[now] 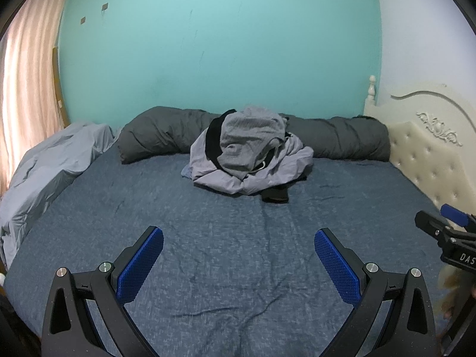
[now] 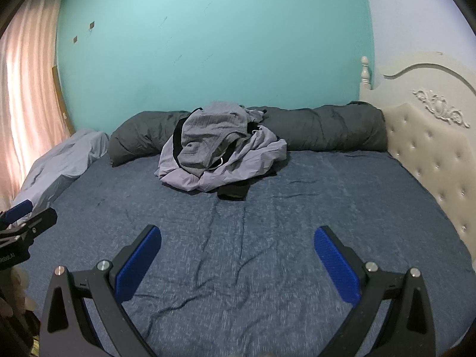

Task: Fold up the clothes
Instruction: 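Reach the right gripper into the pile and grasp the grey sweatshirt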

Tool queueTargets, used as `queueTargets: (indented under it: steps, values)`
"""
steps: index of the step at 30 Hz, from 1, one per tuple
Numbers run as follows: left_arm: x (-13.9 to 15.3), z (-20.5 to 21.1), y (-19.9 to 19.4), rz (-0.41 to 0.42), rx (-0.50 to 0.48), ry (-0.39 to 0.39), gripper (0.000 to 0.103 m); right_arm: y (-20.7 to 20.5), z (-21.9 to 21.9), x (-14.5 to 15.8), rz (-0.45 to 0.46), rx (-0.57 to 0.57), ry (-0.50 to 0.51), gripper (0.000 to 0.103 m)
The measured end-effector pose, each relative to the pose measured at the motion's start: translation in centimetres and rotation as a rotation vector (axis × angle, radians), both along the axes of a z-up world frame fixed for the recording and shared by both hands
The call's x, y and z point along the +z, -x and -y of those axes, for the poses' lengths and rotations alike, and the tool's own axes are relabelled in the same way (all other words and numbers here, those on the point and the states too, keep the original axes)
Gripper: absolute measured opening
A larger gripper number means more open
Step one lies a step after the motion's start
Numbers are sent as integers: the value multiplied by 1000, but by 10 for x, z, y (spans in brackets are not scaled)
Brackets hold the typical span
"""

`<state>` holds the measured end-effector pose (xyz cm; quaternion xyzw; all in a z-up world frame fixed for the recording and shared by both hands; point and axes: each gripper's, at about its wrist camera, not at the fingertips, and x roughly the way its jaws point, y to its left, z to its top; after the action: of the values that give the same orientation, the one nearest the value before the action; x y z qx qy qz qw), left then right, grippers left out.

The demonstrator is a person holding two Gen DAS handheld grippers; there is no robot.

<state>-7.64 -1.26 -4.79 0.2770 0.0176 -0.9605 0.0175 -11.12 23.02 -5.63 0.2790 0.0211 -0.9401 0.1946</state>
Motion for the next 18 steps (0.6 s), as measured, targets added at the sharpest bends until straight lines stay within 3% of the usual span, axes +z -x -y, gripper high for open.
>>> queueTargets:
  steps: [6, 10, 18]
  values:
    - [-25, 13, 56, 23, 20, 12, 103, 61, 29, -27, 31, 68, -4, 103]
    - [-45, 24, 98, 27, 35, 6, 103, 107, 51, -50, 70, 50, -28, 103]
    - [-101, 55, 191, 64, 68, -13, 103, 208, 105, -99, 71, 78, -54, 103]
